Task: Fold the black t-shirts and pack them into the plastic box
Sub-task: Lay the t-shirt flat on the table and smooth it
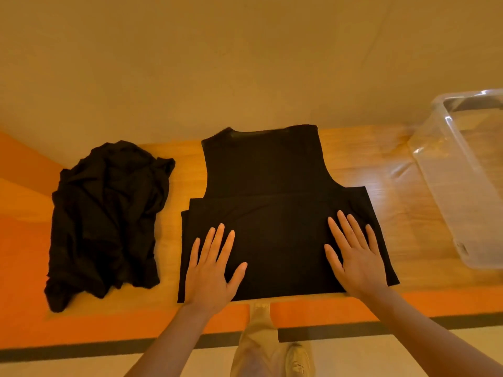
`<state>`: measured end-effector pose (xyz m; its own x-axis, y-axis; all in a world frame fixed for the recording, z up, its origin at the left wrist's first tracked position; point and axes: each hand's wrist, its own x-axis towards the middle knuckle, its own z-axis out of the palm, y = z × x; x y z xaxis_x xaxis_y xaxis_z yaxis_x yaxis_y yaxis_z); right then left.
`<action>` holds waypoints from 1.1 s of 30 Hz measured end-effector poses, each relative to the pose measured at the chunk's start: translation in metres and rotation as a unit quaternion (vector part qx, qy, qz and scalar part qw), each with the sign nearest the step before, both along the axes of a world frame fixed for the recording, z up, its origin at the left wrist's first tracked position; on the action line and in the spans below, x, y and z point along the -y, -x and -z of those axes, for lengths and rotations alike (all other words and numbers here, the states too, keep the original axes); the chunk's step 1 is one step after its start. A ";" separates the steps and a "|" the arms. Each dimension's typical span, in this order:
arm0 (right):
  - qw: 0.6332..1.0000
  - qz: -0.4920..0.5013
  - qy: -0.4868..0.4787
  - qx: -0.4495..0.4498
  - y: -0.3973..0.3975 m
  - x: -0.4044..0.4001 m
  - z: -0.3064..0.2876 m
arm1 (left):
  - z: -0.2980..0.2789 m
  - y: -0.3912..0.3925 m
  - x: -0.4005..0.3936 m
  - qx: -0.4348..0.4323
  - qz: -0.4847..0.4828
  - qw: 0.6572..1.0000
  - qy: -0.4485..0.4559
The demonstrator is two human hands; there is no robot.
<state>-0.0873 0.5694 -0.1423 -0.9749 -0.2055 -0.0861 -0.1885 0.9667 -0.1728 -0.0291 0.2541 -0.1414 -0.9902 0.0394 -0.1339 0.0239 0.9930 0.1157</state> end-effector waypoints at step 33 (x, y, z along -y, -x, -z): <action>0.998 -0.039 -0.015 0.037 0.231 0.049 -0.006 | -0.005 0.216 0.007 0.011 -0.008 1.000 -0.011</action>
